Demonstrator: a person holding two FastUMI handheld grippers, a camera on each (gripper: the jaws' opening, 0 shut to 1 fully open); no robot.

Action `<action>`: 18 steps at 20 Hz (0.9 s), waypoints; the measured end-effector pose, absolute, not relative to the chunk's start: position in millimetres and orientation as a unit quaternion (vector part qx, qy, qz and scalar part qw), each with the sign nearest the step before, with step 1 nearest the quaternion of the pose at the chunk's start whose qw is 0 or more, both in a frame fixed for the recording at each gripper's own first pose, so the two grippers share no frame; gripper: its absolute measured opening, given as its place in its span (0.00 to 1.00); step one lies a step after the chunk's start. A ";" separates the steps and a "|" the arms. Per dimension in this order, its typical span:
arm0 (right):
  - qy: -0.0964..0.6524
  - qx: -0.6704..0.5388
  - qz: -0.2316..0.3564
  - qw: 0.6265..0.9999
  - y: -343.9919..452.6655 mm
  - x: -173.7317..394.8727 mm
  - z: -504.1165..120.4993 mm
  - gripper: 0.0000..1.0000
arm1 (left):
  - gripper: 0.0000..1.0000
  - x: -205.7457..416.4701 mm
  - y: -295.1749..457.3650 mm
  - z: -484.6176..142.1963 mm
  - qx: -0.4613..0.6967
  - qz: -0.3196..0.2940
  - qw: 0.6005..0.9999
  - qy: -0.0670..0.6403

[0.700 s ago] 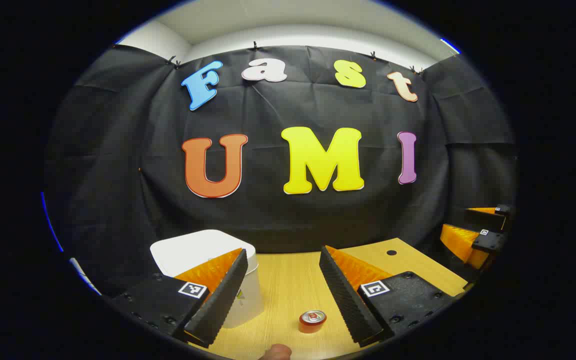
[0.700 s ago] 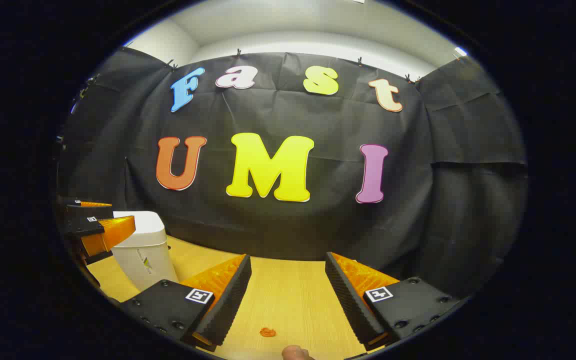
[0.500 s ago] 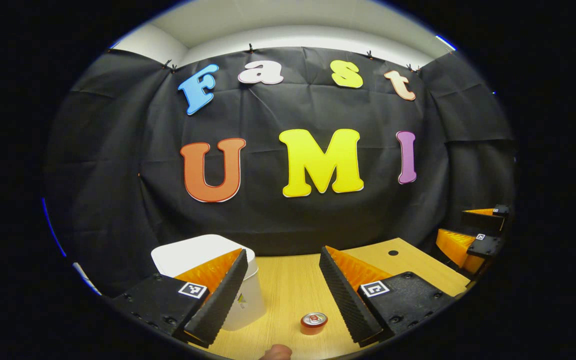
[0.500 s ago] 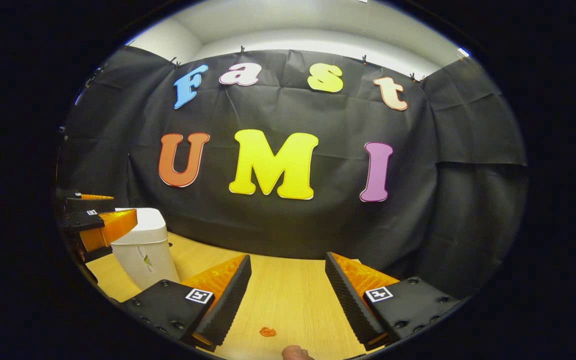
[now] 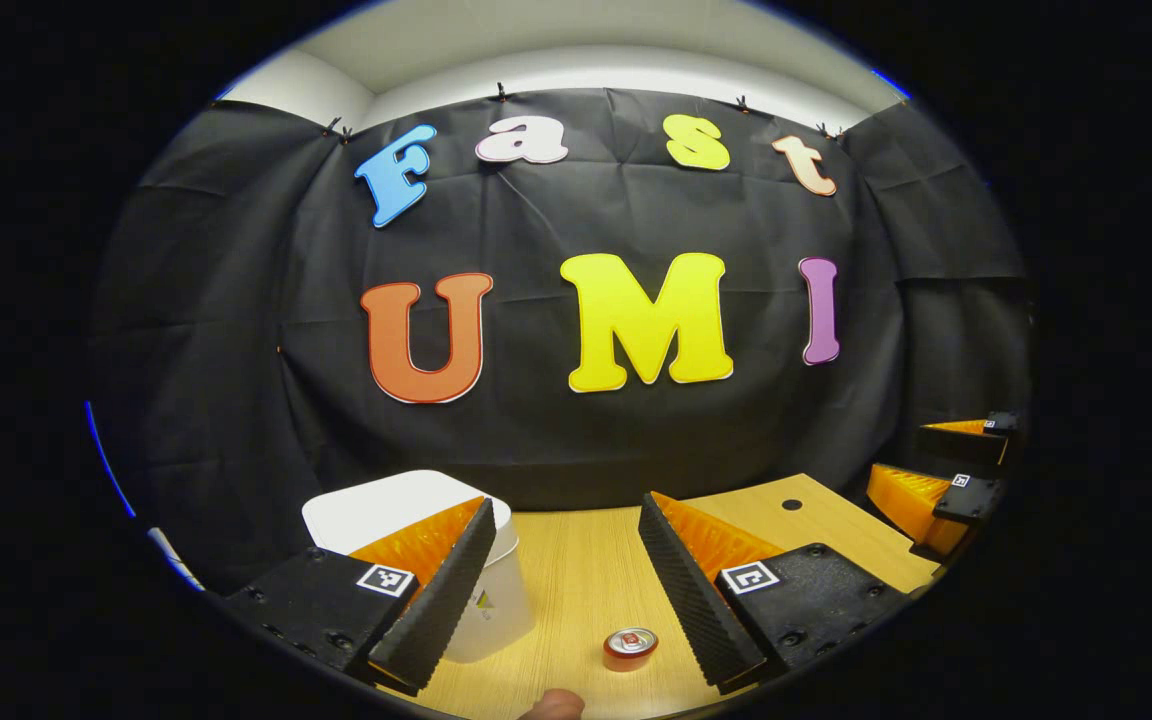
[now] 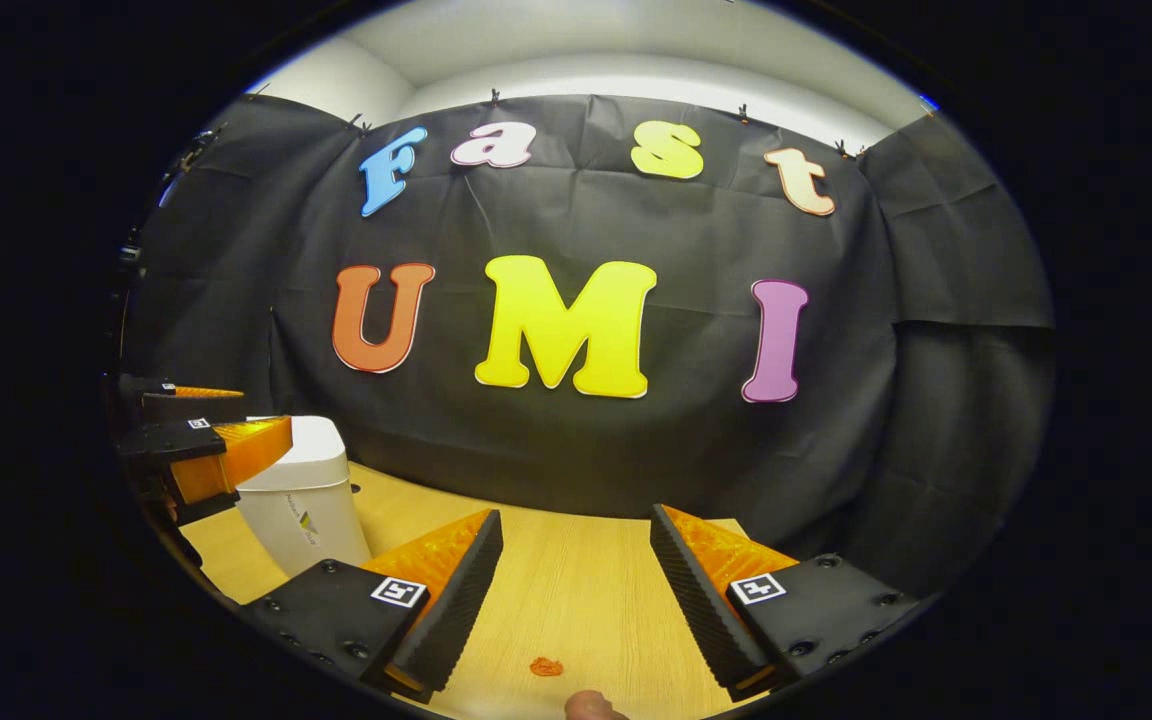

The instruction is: Press the lid of the desktop garbage bin to open it, pick up the crumpled paper on the desktop and throw it into the bin, then pick up the pop can on the desktop and drop it into the bin, and finally close the garbage bin lid.

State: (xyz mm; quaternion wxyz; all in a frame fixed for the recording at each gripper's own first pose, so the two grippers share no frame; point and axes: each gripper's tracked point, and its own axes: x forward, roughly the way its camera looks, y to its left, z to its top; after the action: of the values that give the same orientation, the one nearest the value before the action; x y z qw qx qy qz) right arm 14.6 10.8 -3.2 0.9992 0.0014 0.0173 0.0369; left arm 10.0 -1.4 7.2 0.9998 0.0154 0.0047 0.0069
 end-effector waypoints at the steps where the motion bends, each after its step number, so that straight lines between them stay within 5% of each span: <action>1: 0.020 0.002 0.037 0.999 10.6 14.8 -4.7 0.94 | 0.95 9.3 -2.7 6.9 0.016 0.007 1.000 0.004; 18: 0.060 0.000 0.048 0.997 15.5 21.3 -30.9 0.94 | 0.95 24.0 26.9 -8.4 -0.007 0.056 0.998 0.014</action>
State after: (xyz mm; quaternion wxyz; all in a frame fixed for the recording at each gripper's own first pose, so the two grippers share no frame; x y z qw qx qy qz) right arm 21.3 15.5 -30.9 0.9970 -0.0001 0.0603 0.0477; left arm 24.0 26.9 -8.4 0.9983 -0.0074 0.0138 0.0564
